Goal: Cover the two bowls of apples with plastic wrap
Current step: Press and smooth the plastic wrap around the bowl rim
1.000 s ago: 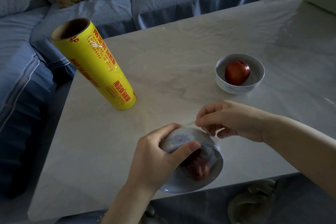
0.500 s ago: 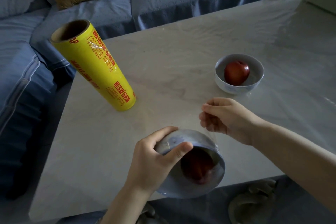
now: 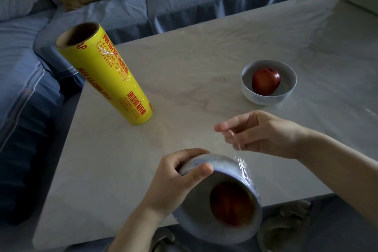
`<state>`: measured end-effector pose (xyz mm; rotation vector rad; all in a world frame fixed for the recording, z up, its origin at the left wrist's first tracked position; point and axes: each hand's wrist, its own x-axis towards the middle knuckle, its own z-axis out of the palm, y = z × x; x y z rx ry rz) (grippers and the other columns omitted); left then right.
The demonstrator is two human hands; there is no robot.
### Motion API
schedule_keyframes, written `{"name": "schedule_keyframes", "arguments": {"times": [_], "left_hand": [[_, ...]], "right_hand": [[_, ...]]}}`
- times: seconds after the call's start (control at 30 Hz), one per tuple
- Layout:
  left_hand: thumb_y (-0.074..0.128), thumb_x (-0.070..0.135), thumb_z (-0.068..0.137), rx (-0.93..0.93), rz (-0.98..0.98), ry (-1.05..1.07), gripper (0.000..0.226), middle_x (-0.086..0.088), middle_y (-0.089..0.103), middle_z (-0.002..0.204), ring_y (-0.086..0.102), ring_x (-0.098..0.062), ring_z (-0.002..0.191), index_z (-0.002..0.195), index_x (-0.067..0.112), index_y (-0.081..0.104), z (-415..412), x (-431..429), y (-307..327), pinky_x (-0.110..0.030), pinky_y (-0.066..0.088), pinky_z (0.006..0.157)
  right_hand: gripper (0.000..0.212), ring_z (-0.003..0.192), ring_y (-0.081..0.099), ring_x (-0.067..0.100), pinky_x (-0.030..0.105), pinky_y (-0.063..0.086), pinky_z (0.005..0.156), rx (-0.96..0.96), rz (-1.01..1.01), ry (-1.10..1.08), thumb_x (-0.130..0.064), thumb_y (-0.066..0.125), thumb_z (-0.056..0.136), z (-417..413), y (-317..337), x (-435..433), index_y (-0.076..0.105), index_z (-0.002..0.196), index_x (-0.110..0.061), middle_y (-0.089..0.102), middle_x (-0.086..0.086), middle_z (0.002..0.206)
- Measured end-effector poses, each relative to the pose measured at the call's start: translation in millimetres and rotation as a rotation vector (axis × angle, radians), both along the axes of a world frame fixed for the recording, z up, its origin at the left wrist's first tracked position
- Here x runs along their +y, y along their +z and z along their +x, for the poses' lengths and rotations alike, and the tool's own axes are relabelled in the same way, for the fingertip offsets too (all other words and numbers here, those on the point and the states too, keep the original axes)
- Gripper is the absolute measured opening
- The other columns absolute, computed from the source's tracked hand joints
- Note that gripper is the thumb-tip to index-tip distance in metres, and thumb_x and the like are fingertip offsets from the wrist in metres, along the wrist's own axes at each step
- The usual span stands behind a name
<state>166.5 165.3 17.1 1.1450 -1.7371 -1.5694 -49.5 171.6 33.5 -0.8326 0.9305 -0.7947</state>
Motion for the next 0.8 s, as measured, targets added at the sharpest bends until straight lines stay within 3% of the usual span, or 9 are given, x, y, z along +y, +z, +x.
{"name": "schedule_keyframes", "arguments": {"times": [0.1, 0.2, 0.37, 0.4, 0.5, 0.53, 0.6, 0.7, 0.8], "left_hand": [[0.066, 0.079, 0.048, 0.021, 0.01, -0.042, 0.057, 0.01, 0.075, 0.086, 0.068, -0.003, 0.085, 0.085, 0.036, 0.074, 2, -1, 1, -0.013, 0.048, 0.071], [0.067, 0.079, 0.047, 0.003, 0.011, -0.038, 0.067, 0.005, 0.075, 0.089, 0.069, -0.008, 0.088, 0.087, 0.026, 0.075, 5, -5, 1, -0.016, 0.05, 0.072], [0.068, 0.079, 0.044, 0.016, 0.013, -0.011, 0.064, 0.004, 0.075, 0.087, 0.069, -0.007, 0.086, 0.083, 0.028, 0.075, 7, -10, 0, -0.016, 0.05, 0.071], [0.069, 0.078, 0.044, 0.028, 0.019, 0.0, 0.065, 0.003, 0.076, 0.088, 0.069, -0.008, 0.086, 0.083, 0.027, 0.076, 7, -11, 0, -0.017, 0.05, 0.072], [0.069, 0.08, 0.042, 0.037, 0.013, 0.025, 0.064, 0.004, 0.076, 0.089, 0.069, -0.009, 0.088, 0.082, 0.03, 0.076, 5, -12, 0, -0.018, 0.05, 0.073], [0.068, 0.081, 0.042, 0.034, -0.002, 0.035, 0.063, 0.006, 0.076, 0.089, 0.069, -0.009, 0.089, 0.081, 0.032, 0.075, 4, -11, 0, -0.018, 0.05, 0.073], [0.066, 0.082, 0.043, 0.034, -0.052, 0.074, 0.065, 0.009, 0.075, 0.089, 0.069, -0.008, 0.089, 0.08, 0.03, 0.074, 4, -10, 1, -0.016, 0.05, 0.073], [0.066, 0.081, 0.044, 0.06, -0.126, 0.111, 0.065, 0.012, 0.075, 0.089, 0.068, -0.003, 0.088, 0.082, 0.03, 0.072, 4, -8, 3, -0.011, 0.048, 0.073], [0.064, 0.081, 0.048, 0.083, -0.186, 0.135, 0.064, 0.017, 0.074, 0.088, 0.068, 0.0, 0.086, 0.087, 0.03, 0.07, 3, -5, 4, -0.009, 0.048, 0.073]], "right_hand": [[0.027, 0.067, 0.059, 0.004, 0.017, 0.054, 0.076, 0.443, -0.195, 0.153, -0.001, 0.067, 0.079, -3, 1, 0, 0.073, 0.09, -0.026, 0.061, -0.006, 0.066], [0.018, 0.065, 0.061, 0.0, 0.012, 0.052, 0.069, 0.704, -0.277, 0.252, -0.018, 0.068, 0.08, -2, 4, -2, 0.07, 0.087, -0.035, 0.071, -0.008, 0.08], [0.012, 0.058, 0.059, -0.005, 0.009, 0.047, 0.062, 0.721, -0.304, 0.124, -0.028, 0.067, 0.078, -3, -1, 2, 0.07, 0.068, -0.033, 0.069, -0.012, 0.065], [0.007, 0.059, 0.059, -0.004, 0.011, 0.048, 0.062, 0.615, -0.261, 0.044, -0.028, 0.067, 0.076, -1, -5, 4, 0.071, 0.07, -0.026, 0.069, -0.01, 0.067], [0.034, 0.065, 0.065, 0.005, 0.017, 0.054, 0.063, 0.174, -0.042, -0.238, -0.023, 0.061, 0.071, 11, -14, 8, 0.067, 0.084, 0.008, 0.073, 0.003, 0.078], [0.034, 0.064, 0.066, 0.009, 0.018, 0.055, 0.061, 0.128, -0.009, -0.297, -0.019, 0.059, 0.075, 17, -14, 10, 0.064, 0.084, 0.013, 0.073, 0.004, 0.075], [0.024, 0.053, 0.062, 0.01, 0.017, 0.051, 0.052, 0.173, 0.011, -0.342, -0.013, 0.058, 0.084, 27, -14, 11, 0.066, 0.077, 0.008, 0.069, 0.003, 0.06], [0.026, 0.038, 0.049, 0.003, 0.013, 0.04, 0.042, 0.353, 0.018, -0.319, -0.016, 0.065, 0.083, 34, -11, 9, 0.066, 0.059, -0.006, 0.057, -0.004, 0.043], [0.032, 0.04, 0.042, 0.006, 0.018, 0.037, 0.045, 0.548, -0.024, -0.284, -0.026, 0.07, 0.078, 36, -7, 5, 0.065, 0.051, -0.011, 0.053, -0.002, 0.044]]}}
